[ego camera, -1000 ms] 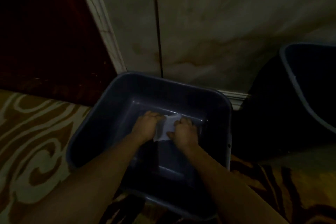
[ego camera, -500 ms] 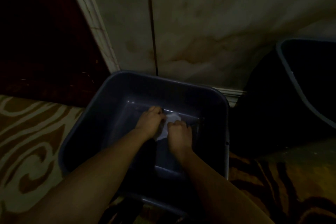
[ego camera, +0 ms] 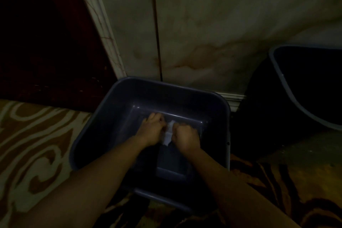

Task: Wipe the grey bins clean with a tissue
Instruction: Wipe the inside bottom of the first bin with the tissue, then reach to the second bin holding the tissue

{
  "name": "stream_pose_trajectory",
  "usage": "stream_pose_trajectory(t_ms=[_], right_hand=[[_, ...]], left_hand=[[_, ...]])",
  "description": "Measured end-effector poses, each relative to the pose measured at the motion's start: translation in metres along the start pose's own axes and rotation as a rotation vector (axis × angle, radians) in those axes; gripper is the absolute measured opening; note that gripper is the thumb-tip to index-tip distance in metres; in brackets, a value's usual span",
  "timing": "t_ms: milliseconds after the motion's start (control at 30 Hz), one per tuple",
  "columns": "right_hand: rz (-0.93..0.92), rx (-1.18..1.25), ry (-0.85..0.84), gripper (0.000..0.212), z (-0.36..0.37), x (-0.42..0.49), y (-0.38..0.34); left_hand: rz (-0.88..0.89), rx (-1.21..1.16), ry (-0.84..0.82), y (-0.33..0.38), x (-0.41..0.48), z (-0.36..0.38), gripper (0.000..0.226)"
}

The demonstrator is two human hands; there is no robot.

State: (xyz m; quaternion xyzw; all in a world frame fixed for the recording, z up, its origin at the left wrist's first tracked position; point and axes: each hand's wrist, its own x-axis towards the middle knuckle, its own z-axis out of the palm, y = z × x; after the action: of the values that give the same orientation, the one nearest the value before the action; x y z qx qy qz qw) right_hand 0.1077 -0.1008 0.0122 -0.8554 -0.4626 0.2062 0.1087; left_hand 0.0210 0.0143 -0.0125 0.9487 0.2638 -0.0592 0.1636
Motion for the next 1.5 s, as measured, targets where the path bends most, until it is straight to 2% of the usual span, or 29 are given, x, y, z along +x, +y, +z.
stream_pose_trajectory(t_ms=[133, 300, 367, 533, 700, 800, 900, 1033, 1133, 1333, 1400, 1500], right_hand=[[-0.069, 0.213, -0.026, 0.012, -0.036, -0.003, 0.002], [-0.121, 0.211, 0.042, 0.005, -0.078, -0.018, 0.014], [-0.13, 0.237, 0.104, 0.003, -0.092, -0.024, 0.018], [-0.111, 0.483, 0.15, 0.013, -0.127, -0.046, 0.019], [-0.124, 0.612, 0.201, 0.014, -0.158, -0.089, 0.024], [-0.054, 0.768, 0.172, 0.016, -0.168, -0.119, 0.033], [-0.062, 0.901, 0.096, 0.02, -0.174, -0.147, 0.048], [-0.014, 0.912, 0.003, 0.014, -0.178, -0.181, 0.078], [0.109, 0.915, 0.02, 0.009, -0.175, -0.203, 0.097], [0.224, 0.981, 0.256, 0.011, -0.171, -0.237, 0.129], [0.256, 1.001, 0.265, 0.014, -0.171, -0.245, 0.134], [0.319, 1.012, 0.281, 0.014, -0.168, -0.253, 0.14]], left_hand=[[-0.01, -0.252, -0.025, 0.006, -0.002, -0.018, 0.028], [0.036, -0.553, -0.086, 0.019, -0.015, -0.059, 0.008], [0.066, -0.615, -0.139, 0.027, -0.022, -0.079, 0.016], [0.132, -0.68, -0.116, 0.057, -0.038, -0.124, 0.025], [0.137, -0.821, -0.167, 0.09, -0.058, -0.16, 0.01], [0.156, -0.767, -0.168, 0.115, -0.067, -0.169, 0.011], [0.197, -0.702, -0.115, 0.149, -0.077, -0.173, 0.006], [0.284, -0.573, -0.124, 0.198, -0.092, -0.167, 0.011], [0.301, -0.387, -0.097, 0.226, -0.1, -0.159, 0.016], [0.575, -0.228, 0.369, 0.29, -0.089, -0.174, 0.03], [0.621, -0.131, 0.33, 0.317, -0.077, -0.174, 0.041], [0.566, 0.069, 0.033, 0.352, -0.055, -0.163, 0.052]])
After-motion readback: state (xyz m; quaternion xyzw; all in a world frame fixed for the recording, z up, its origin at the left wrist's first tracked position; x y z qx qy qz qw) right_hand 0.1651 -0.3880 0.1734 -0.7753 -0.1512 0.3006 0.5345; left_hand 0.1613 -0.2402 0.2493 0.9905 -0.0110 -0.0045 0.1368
